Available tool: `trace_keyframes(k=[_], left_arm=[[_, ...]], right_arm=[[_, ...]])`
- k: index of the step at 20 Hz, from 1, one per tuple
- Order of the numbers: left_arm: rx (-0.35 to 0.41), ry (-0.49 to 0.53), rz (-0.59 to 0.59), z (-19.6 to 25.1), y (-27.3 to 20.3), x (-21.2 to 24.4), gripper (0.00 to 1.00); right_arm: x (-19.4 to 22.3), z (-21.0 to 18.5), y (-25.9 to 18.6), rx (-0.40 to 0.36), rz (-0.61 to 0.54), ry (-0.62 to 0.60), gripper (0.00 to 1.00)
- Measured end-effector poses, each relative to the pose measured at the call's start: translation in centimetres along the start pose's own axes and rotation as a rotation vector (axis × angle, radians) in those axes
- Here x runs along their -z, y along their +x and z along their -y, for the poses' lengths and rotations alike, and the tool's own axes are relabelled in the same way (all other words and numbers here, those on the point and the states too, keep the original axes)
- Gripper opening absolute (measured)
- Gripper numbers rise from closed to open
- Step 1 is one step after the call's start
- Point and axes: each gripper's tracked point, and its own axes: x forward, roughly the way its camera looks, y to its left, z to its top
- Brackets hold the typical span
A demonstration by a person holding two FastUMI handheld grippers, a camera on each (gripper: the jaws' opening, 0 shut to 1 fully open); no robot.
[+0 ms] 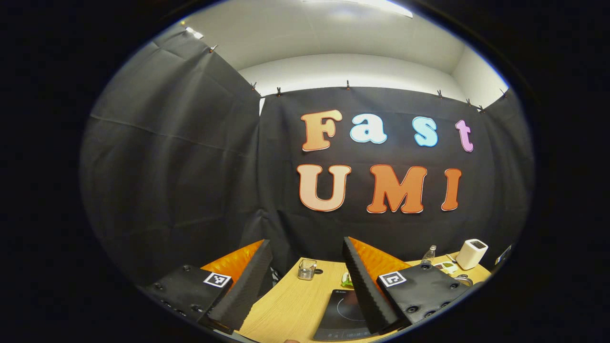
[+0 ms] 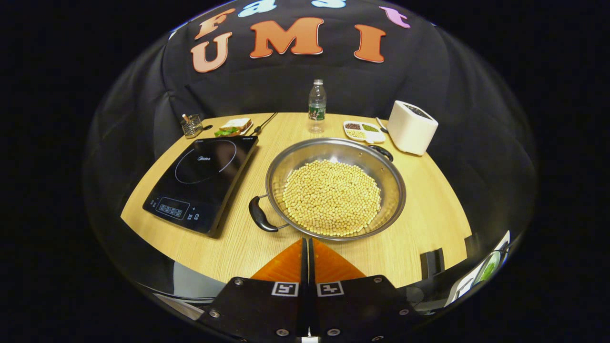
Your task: First push the handle of the pot to place it horizontally, then grasp the pot with both hands and set it on the induction cooktop.
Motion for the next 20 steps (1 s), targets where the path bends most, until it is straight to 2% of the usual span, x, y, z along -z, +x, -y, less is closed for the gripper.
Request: trace_keyframes(k=[8,14,20], left_arm=[[-0.027,0.010,0.001,-1.6,-0.2,0.1,0.97],[-0.074,0.021,0.008,-3.6,-0.7,0.0,0.97],[-0.118,0.024,0.011,-6.3,-1.4,-0.1,0.97]], right_arm=[[2.6,-1.1,2.5,-0.002,-0.083,-0.028,0.00],[2.8,-2.1,4.1,-0.004,-0.126,-0.045,0.00],[1.1,-3.9,5.4,-0.008,-0.119,-0.059,0.00]])
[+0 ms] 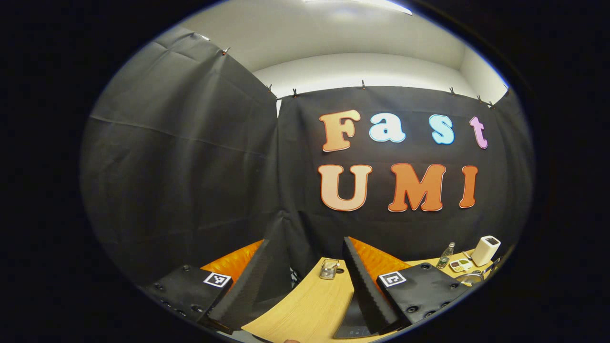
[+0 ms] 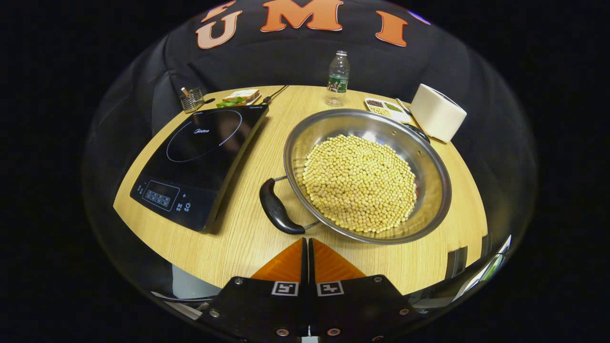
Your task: First push the handle of the pot to place it horizontally, then grasp the pot with both hands and set it on the induction cooktop.
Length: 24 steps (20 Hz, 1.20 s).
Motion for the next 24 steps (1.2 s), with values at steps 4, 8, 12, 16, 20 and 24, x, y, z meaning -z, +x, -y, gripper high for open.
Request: trace_keyframes(k=[4,8,12,16,20,24], left_arm=[[-0.025,-0.011,-0.026,-1.3,-0.2,1.1,0.97],[-0.042,-0.002,-0.027,-2.4,-0.6,1.3,0.97],[-0.062,0.003,-0.021,-3.2,-0.6,1.4,0.97],[-0.082,0.006,-0.029,-4.4,-0.6,2.0,0.97],[-0.105,0.002,-0.036,-5.6,-0.4,2.4,0.97],[-0.115,0.004,-0.036,-6.0,-0.3,2.4,0.96]], right_arm=[[-0.5,-0.4,0.6,0.001,-0.013,-0.004,0.00],[-1.4,-1.1,1.1,-0.008,-0.016,-0.013,0.00],[-2.2,-1.9,1.5,-0.013,-0.019,-0.027,0.00],[-3.0,-2.3,2.1,-0.020,-0.020,-0.029,0.00],[-3.9,-2.9,2.6,-0.030,-0.019,-0.031,0.00],[-5.0,-3.8,3.3,-0.038,-0.018,-0.016,0.00]])
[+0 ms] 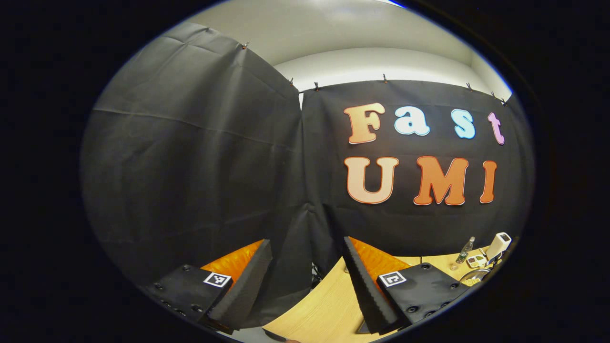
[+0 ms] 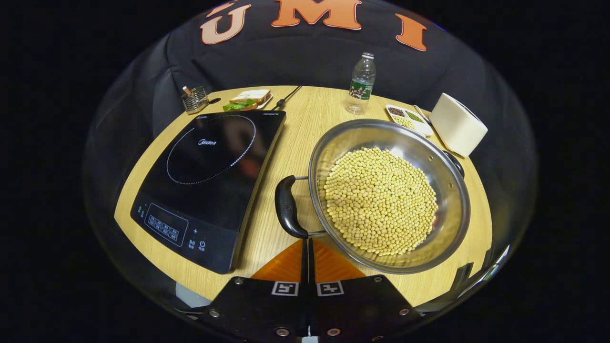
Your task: First push the handle of the pot to place it horizontally, then grasp the pot with both hands and set it on the induction cooktop.
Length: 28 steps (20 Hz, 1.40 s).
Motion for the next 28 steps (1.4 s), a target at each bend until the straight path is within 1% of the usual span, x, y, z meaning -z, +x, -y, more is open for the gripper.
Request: trace_keyframes(k=[3,14,28], left_arm=[[-0.005,0.013,-0.001,-0.6,0.8,0.4,0.97],[-0.014,0.007,-0.013,-1.9,2.3,1.0,0.97],[0.003,0.000,-0.037,-2.3,4.2,2.1,0.97]], right_arm=[[-0.7,-0.4,0.5,0.004,0.001,0.004,0.00],[-2.3,-1.2,1.5,0.016,-0.004,0.050,0.00],[-4.2,-1.9,2.5,0.029,0.001,0.094,0.00]])
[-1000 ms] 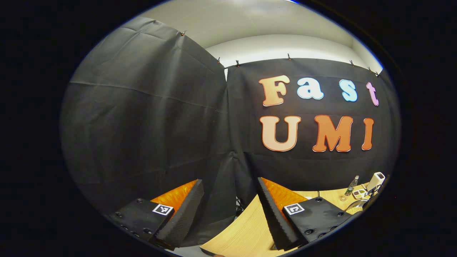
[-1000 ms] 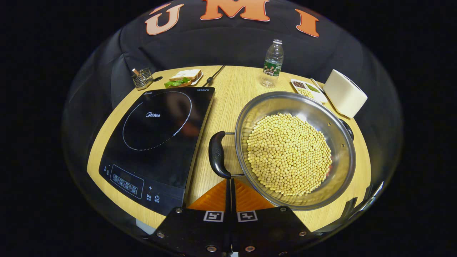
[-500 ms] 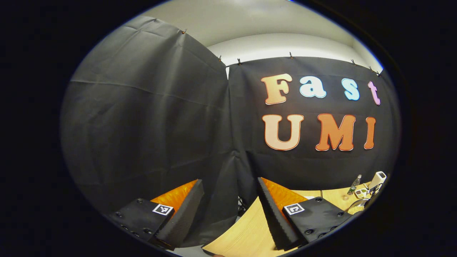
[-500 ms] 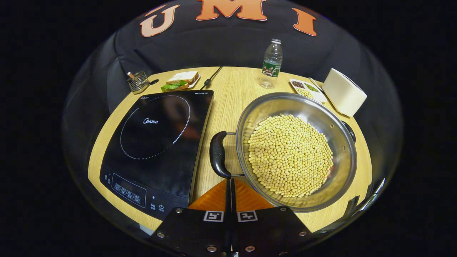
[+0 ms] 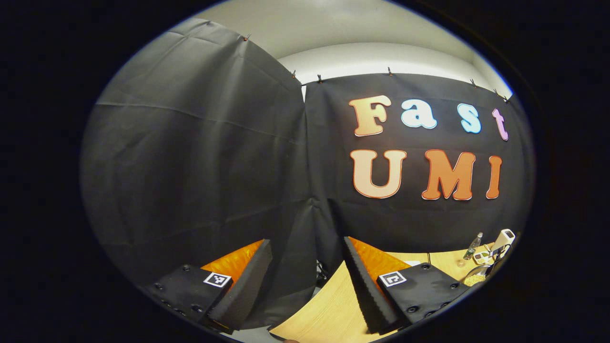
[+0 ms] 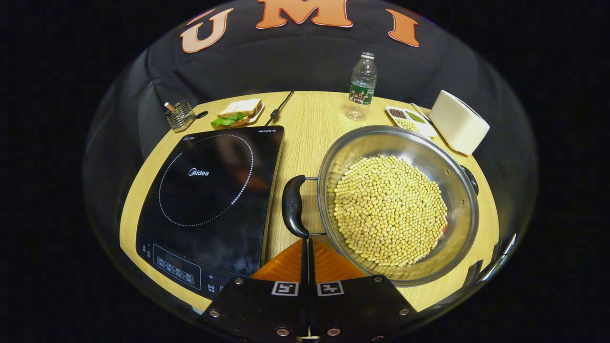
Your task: First push the handle of the pot to place it horizontally, then grasp the pot with both hands and set it on the induction cooktop.
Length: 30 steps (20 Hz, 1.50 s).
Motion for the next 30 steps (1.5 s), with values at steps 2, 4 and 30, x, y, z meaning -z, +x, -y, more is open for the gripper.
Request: trace_keyframes(k=[2,4,30], left_arm=[[0.005,0.004,-0.001,0.1,0.1,-0.1,0.97],[0.008,0.004,0.000,0.1,0.1,-0.1,0.97],[0.504,-0.011,-0.105,19.8,0.3,5.7,0.98]], right_arm=[[-0.3,-0.1,0.1,-0.002,0.002,0.009,0.00],[-0.8,-0.3,0.2,-0.001,0.008,0.013,0.00],[-2.5,6.0,-9.1,0.071,0.231,0.184,0.00]])
